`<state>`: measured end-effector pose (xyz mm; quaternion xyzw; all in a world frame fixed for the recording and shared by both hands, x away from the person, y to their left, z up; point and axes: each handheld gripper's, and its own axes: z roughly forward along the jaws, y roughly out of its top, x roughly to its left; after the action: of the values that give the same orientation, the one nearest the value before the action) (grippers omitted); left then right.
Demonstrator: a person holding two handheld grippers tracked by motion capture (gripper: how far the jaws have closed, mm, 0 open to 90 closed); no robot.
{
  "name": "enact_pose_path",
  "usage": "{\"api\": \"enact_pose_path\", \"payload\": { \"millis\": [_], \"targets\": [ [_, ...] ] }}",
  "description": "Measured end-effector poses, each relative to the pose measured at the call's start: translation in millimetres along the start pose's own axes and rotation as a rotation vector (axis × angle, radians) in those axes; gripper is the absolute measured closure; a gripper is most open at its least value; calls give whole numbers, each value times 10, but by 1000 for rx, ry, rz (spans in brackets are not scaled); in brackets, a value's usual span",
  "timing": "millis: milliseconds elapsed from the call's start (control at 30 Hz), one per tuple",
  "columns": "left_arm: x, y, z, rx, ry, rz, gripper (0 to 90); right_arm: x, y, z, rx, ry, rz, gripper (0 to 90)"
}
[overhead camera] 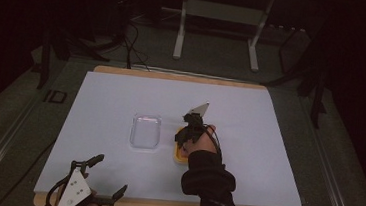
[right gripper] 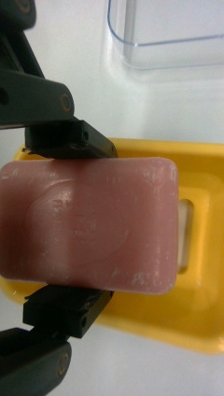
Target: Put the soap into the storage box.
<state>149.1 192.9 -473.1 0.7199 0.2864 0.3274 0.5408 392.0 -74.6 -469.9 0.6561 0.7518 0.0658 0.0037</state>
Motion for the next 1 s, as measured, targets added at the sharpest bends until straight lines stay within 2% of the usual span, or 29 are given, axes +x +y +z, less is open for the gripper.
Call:
{"api": "enact_pose_path", "payload": {
  "millis": [367, 533, 633, 733, 800, 900, 1000],
  "targets": [
    [1, 1, 0, 2, -5, 4, 3, 39, 10, 142, 18, -34, -7, 360],
    [-2, 1, 4, 2, -9, 1, 3, 35, 48, 34, -7, -28, -27, 309],
    [-3, 2, 4, 2, -15, 1, 3, 41, 74, -69, -29, -26, -63, 299],
    [-1, 1, 8, 3, -17, 1, 2, 26, 81, -154, -54, -24, -134, 297],
    [-2, 2, 12, 4, -20, 3, 3, 1, 87, -192, -70, -27, -153, 285],
    [-7, 3, 18, 4, -29, 5, 2, -55, 98, -248, -91, 1, -170, 283],
    [-10, 2, 23, 8, -33, 10, 3, -85, 90, -299, -128, 28, -216, 207]
  ]
}}
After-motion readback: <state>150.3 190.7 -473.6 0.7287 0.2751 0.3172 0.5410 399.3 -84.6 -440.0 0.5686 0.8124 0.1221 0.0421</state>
